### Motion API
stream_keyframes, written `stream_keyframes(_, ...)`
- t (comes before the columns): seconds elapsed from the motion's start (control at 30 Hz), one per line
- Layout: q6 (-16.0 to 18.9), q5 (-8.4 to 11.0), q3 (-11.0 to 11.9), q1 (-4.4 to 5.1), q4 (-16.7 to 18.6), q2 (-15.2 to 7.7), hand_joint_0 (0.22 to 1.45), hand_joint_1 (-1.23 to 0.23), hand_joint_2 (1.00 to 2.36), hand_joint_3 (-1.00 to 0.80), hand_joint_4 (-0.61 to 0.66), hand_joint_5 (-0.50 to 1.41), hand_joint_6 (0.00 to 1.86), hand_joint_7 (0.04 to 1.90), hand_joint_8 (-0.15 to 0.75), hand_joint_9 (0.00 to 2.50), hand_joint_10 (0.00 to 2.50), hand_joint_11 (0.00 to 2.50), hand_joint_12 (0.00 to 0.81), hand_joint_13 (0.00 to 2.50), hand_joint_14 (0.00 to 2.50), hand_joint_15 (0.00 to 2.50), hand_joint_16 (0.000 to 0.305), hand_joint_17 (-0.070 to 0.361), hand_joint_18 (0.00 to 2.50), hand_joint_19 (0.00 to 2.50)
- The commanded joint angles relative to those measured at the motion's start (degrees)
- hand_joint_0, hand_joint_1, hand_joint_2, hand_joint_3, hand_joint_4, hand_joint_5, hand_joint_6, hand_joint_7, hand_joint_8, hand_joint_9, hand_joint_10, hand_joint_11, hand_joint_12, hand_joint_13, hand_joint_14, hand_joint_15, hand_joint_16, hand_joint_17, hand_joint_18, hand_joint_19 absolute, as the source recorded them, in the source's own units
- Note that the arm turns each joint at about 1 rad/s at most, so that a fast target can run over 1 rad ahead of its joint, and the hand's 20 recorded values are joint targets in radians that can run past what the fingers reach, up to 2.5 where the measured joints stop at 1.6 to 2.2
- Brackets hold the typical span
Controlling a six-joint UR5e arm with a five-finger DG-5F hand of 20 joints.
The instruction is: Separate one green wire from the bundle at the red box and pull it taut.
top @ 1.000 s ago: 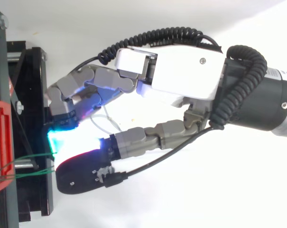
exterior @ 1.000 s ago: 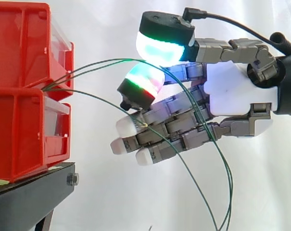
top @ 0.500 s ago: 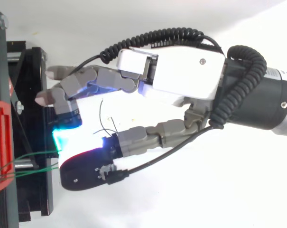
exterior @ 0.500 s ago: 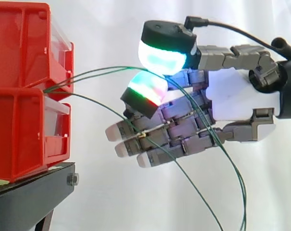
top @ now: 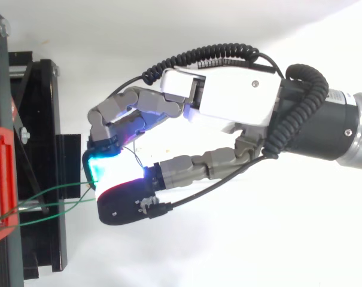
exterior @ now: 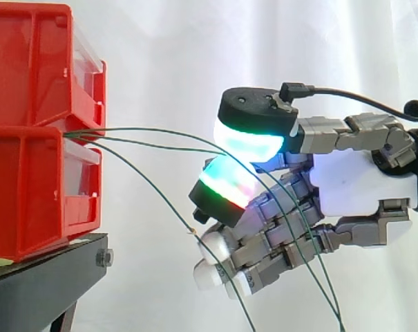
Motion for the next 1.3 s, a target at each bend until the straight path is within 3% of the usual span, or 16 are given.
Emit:
stream_keyframes(0.0, 0.0, 0.03, 0.0, 0.10, 0.2, 0.0, 0.60, -0.75, 1.03, -0.09, -0.03, -0.18, 0.82, 1.31, 0.269, 0.66, 0.01, 0.41, 0.354, 0.58, 0.01, 0.18, 0.057, 0.129, 0.57, 0.25)
stream_keyframes(0.27, 0.5, -0.15, 0.0, 0.10, -0.5, 0.1, 0.60, -0.75, 1.03, -0.07, -0.01, -0.18, 0.82, 1.32, 0.259, 0.61, 0.01, 0.26, 0.347, 0.51, 0.00, 0.10, 0.056, 0.126, 0.56, 0.22)
stream_keyframes(0.47, 0.1, -0.24, 0.0, 0.10, -6.1, 3.1, 0.60, -0.75, 1.03, -0.07, -0.01, -0.18, 0.82, 1.32, 0.262, 0.62, 0.01, 0.28, 0.351, 0.50, 0.00, 0.11, 0.056, 0.127, 0.55, 0.23)
stream_keyframes(0.73, -2.2, -0.24, 0.0, 0.10, -8.8, 5.6, 0.60, -0.74, 1.03, -0.05, 0.01, -0.18, 0.83, 1.33, 0.277, 0.65, 0.01, 0.38, 0.360, 0.51, 0.01, 0.14, 0.057, 0.128, 0.56, 0.24)
stream_keyframes(1.03, -3.9, 0.47, 0.0, 0.10, -8.2, 6.1, 0.60, -0.73, 1.03, -0.04, 0.02, -0.18, 0.84, 1.32, 0.287, 0.67, 0.01, 0.41, 0.366, 0.52, 0.01, 0.14, 0.057, 0.128, 0.56, 0.25)
stream_keyframes(1.27, -7.7, 0.47, 0.0, 0.72, -6.5, 6.1, 0.60, -0.73, 1.03, -0.04, 0.02, -0.18, 0.84, 1.32, 0.287, 0.68, 0.01, 0.43, 0.367, 0.52, 0.01, 0.15, 0.057, 0.128, 0.56, 0.25)
